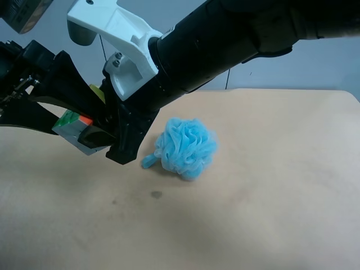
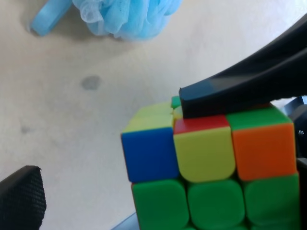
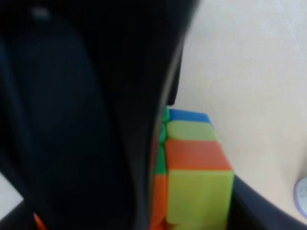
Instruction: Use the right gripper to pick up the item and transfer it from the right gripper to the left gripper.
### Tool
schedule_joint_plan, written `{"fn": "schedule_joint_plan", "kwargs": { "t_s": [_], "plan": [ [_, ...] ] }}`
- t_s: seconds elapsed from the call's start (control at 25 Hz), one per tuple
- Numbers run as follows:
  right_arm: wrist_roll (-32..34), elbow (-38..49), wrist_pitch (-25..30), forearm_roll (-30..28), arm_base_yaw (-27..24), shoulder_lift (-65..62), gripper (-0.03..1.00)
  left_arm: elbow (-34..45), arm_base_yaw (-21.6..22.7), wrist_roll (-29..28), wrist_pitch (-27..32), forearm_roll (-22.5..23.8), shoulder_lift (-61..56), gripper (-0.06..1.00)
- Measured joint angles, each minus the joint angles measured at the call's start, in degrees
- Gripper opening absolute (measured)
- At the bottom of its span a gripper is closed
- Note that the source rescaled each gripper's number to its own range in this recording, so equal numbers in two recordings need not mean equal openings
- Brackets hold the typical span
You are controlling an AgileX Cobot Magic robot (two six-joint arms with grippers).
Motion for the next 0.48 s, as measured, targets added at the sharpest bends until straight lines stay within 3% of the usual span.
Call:
{"fn": "schedule_joint_plan", "kwargs": {
  "t_s": [0.12, 0.2, 0.32, 0.4, 0.44, 0.48],
  "plan": [
    [0.0, 0.0, 0.0, 0.0, 0.0, 0.0, 0.0, 0.0, 0.0, 1.0, -0.1, -0.2, 0.0, 0.97],
    [0.0, 0.0, -0.1, 0.0, 0.0, 0.0, 0.0, 0.0, 0.0, 1.2, -0.1, -0.6, 0.0, 0.83],
    [0.0, 0.0, -0.2, 0.0, 0.0, 0.1, 0.0, 0.0, -0.3, 1.2, -0.1, -1.8, 0.0, 0.45],
    [0.0, 0.0, -0.4, 0.0, 0.0, 0.1, 0.0, 0.0, -0.5, 1.2, -0.1, -3.1, 0.0, 0.1],
    [0.0, 0.0, -0.4, -0.1, 0.0, 0.3, 0.0, 0.0, -0.5, 1.2, -0.1, -3.1, 0.0, 0.0],
    [0.0, 0.0, -0.5, -0.1, 0.0, 0.4, 0.0, 0.0, -0.5, 1.2, -0.1, -3.0, 0.0, 0.01]
  ]
}}
